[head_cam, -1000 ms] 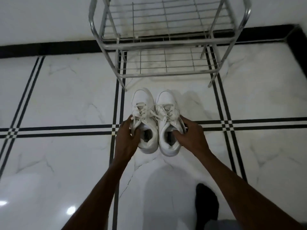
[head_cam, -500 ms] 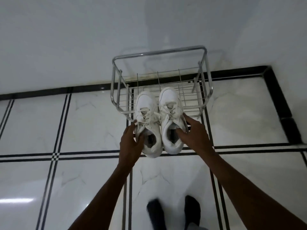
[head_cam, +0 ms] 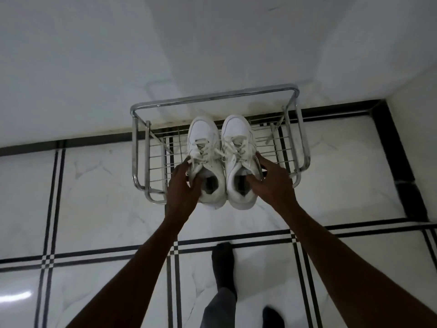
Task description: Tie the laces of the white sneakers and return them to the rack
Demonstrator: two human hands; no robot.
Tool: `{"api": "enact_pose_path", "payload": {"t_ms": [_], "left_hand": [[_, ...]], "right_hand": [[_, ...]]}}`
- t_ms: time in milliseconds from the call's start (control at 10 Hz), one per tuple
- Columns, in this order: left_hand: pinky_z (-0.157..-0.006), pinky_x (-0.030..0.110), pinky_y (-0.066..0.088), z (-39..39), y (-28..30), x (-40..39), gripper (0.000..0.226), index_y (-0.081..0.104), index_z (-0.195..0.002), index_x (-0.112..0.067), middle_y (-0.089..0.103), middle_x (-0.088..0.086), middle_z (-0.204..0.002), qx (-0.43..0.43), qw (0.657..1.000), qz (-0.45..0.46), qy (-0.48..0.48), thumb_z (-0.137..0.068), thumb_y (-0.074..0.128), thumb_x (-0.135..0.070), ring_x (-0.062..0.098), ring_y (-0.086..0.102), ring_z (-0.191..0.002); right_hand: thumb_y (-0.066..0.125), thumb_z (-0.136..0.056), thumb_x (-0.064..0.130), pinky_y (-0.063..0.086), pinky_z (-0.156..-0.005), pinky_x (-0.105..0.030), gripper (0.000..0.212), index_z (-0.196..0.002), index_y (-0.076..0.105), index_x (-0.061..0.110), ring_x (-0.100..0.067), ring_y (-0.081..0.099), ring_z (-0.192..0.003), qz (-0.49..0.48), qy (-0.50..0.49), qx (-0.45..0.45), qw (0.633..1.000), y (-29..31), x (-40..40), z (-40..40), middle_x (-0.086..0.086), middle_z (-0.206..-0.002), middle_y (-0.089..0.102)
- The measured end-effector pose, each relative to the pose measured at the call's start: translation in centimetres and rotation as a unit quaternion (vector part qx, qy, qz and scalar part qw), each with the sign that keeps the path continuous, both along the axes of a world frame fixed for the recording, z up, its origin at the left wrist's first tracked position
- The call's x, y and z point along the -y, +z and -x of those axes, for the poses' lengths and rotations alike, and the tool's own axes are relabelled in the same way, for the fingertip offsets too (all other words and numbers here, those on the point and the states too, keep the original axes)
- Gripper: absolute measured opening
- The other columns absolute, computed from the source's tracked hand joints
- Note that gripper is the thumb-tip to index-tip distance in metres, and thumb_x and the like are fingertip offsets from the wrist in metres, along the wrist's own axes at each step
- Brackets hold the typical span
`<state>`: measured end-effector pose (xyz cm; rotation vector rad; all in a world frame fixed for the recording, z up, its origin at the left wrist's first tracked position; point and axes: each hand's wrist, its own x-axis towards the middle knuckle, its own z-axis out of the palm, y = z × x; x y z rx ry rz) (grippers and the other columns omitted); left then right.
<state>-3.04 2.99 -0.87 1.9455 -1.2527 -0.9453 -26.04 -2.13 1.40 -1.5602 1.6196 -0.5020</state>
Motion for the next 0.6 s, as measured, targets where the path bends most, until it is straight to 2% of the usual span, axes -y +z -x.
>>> {"api": "enact_pose_path", "payload": {"t_ms": [200,400,500,600], "left_hand": [[-0.097,0.053,0.055,-0.7,-2.2,1.9,0.063,0.050,-0.144,-0.020,0.061,0.005,-0.130,-0.012,1.000,-0.028,0.001,-0.086,0.054,-0.046,0.027,0.061,-0.119],[-0.102,0.051,0.052,-0.8,-3.4,1.9,0.063,0.048,-0.146,-0.014,0.059,0.007,-0.136,-0.002,0.999,-0.033,0.004,-0.089,0.055,-0.037,0.024,0.058,-0.125],[-0.104,0.051,0.052,-1.2,-3.2,1.9,0.064,0.044,-0.150,-0.021,0.057,0.005,-0.141,-0.012,0.999,-0.043,-0.011,-0.090,0.057,-0.040,0.024,0.056,-0.130],[-0.108,0.052,0.049,-1.3,-2.0,2.0,0.064,0.041,-0.151,-0.025,0.054,0.006,-0.146,0.024,0.998,-0.046,-0.026,-0.093,0.061,-0.046,0.023,0.048,-0.137]], "right_hand": [[0.059,-0.074,0.058,0.060,-0.085,-0.046,0.077,-0.144,0.045,0.026,-0.021,0.070,-0.100,-0.051,0.004,-0.018,0.999,-2.7,2.5,-1.0,-0.004,-0.112,0.073],[0.070,-0.085,0.034,0.056,-0.096,-0.044,0.064,-0.143,0.048,0.019,-0.023,0.067,-0.113,-0.049,-0.005,-0.020,0.999,-4.3,2.5,-0.9,-0.008,-0.124,0.070],[0.069,-0.086,0.035,0.053,-0.099,-0.041,0.065,-0.144,0.046,0.015,-0.025,0.064,-0.118,-0.047,0.011,-0.009,0.999,-4.2,2.5,-1.0,-0.010,-0.129,0.067],[0.066,-0.087,0.046,0.045,-0.109,-0.043,0.077,-0.148,0.037,0.010,-0.028,0.051,-0.134,-0.048,0.018,-0.042,0.998,-3.0,2.5,-0.9,-0.013,-0.144,0.054]]}}
